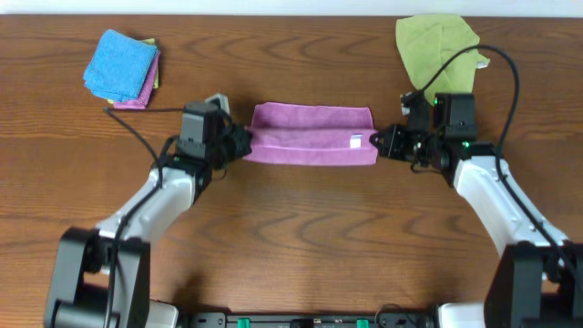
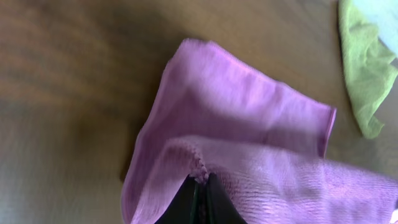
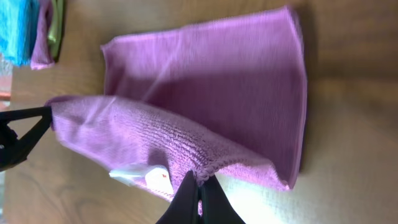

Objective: Fold the cloth
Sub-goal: 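Lift the near edge with both grippers and fold it toward the far edge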

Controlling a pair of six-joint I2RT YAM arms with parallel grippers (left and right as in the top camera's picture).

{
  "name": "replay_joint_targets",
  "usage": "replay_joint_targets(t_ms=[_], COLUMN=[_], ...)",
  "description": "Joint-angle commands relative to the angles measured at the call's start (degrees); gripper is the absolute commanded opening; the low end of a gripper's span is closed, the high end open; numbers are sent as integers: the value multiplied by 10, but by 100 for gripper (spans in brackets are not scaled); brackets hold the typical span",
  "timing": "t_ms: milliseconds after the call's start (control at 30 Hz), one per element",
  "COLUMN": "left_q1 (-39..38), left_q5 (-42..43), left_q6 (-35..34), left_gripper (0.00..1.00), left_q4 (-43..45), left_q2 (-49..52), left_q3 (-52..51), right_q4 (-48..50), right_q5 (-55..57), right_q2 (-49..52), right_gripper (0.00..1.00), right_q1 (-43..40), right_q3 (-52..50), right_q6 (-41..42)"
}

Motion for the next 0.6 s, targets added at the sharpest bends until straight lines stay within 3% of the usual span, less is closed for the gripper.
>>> replay_joint_targets(t_ms=[0, 233, 567], left_q1=[3, 18, 43], left_q5=[14, 39, 88], left_q6=[42, 90, 98], left_gripper=[6, 6, 6], left_q4=[-8, -60, -97], left_q2=[34, 132, 216], left_q3=[62, 190, 292], right_q4=[1, 0, -26], right_q5=[15, 15, 28], right_q2=[48, 142, 197], right_gripper=[2, 1, 1], right_q1=[4, 4, 4], right_q3=[35, 128, 225], right_q6=[7, 8, 8])
